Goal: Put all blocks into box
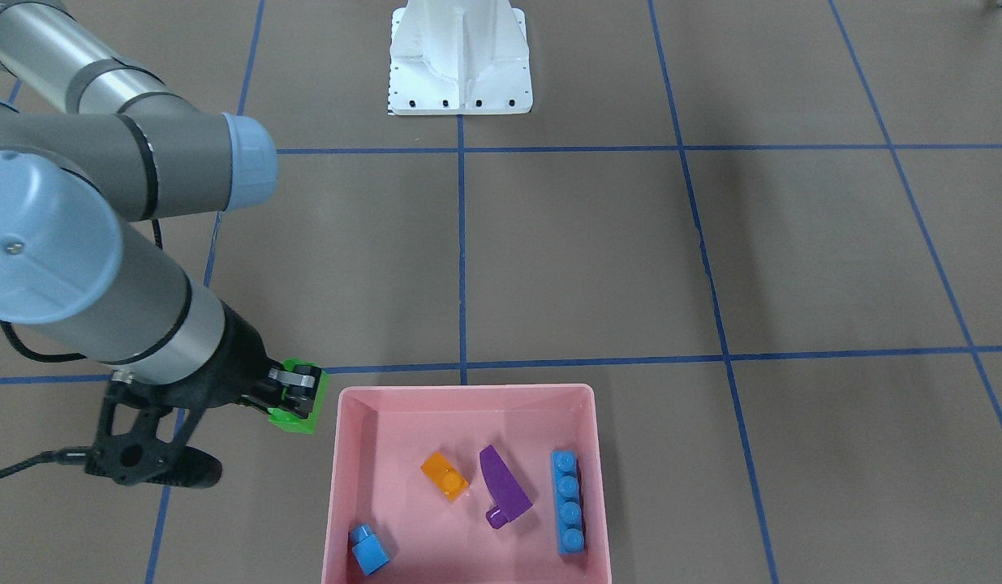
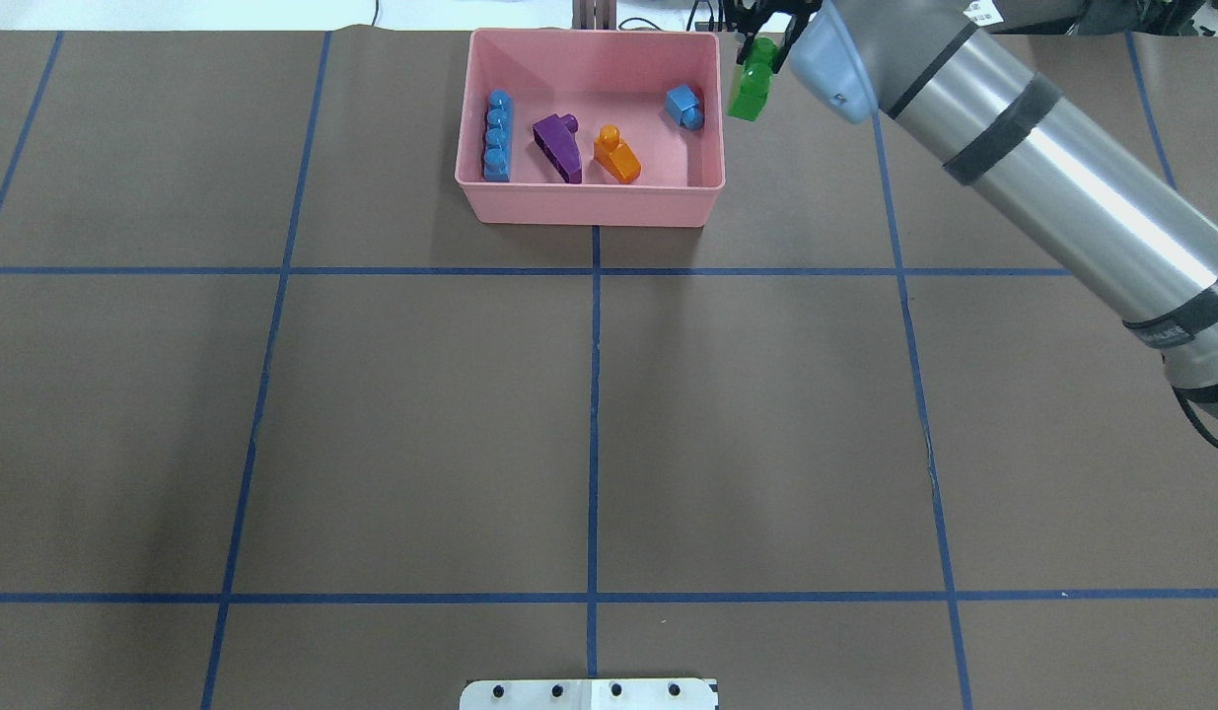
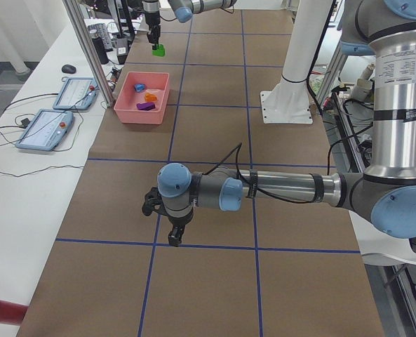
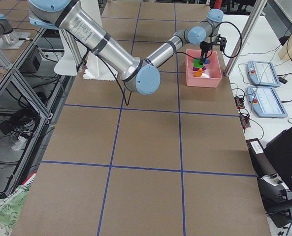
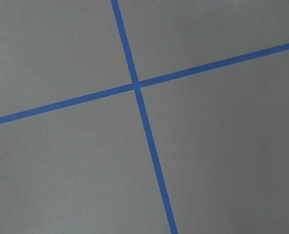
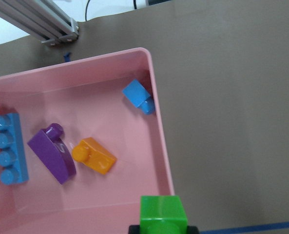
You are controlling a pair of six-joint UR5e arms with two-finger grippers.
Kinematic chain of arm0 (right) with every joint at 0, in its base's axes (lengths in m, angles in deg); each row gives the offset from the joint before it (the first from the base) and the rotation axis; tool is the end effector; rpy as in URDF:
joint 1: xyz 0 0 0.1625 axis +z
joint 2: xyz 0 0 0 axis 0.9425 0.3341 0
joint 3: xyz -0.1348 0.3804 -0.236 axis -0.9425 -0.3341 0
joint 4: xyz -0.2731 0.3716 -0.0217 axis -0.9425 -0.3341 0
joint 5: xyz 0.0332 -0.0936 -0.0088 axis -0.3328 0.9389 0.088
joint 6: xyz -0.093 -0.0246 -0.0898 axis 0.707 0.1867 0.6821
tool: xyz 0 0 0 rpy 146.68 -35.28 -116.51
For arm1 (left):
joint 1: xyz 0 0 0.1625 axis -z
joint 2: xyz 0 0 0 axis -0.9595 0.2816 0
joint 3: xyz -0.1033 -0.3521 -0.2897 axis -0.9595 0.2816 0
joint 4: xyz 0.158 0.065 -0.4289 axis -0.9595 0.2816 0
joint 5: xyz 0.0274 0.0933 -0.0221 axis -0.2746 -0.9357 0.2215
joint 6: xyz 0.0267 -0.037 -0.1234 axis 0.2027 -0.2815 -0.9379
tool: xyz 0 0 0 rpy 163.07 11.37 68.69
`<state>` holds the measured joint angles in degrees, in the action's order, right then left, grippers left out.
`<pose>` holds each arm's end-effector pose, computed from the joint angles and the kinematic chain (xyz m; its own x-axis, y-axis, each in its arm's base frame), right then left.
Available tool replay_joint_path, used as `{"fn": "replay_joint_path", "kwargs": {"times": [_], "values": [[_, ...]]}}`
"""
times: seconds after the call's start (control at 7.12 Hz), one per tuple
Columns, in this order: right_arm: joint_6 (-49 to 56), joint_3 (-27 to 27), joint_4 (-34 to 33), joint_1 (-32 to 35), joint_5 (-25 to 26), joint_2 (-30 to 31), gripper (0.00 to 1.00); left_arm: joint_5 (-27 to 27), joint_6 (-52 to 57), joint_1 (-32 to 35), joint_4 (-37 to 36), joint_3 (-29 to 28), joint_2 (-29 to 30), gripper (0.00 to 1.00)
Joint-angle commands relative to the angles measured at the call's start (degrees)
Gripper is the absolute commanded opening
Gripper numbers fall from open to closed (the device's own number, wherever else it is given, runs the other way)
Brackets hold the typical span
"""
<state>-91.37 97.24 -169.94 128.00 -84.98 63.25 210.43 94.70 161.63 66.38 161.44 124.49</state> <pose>-0.4337 -0.7777 0.1694 0.5869 0.2003 0.7845 -0.1892 0.9760 -0.1077 -0.0200 -0.5192 0.6956 0.6721 0.2559 -0.6948 -0.1511 0.9660 0.2097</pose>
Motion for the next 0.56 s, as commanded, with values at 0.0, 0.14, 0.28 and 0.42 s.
{"fn": "replay_joint_path", "kwargs": {"times": [0.0,0.14,0.28,0.42], "values": [[-9.7,-9.7,5.9,-5.2,6.5,-8.5,0.0,0.0,0.0,0.0,0.0,-0.1,0.1,1.0],[-12.2,-11.2,9.5,-6.9,8.8,-8.8,0.0,0.0,0.0,0.0,0.0,-0.1,0.0,1.0],[-16.1,-15.0,14.7,-8.8,12.8,-10.1,0.0,0.0,0.0,0.0,0.0,-0.1,0.0,1.0],[-19.1,-18.4,18.6,-10.5,15.0,-11.8,0.0,0.0,0.0,0.0,0.0,-0.1,0.0,1.0]]}}
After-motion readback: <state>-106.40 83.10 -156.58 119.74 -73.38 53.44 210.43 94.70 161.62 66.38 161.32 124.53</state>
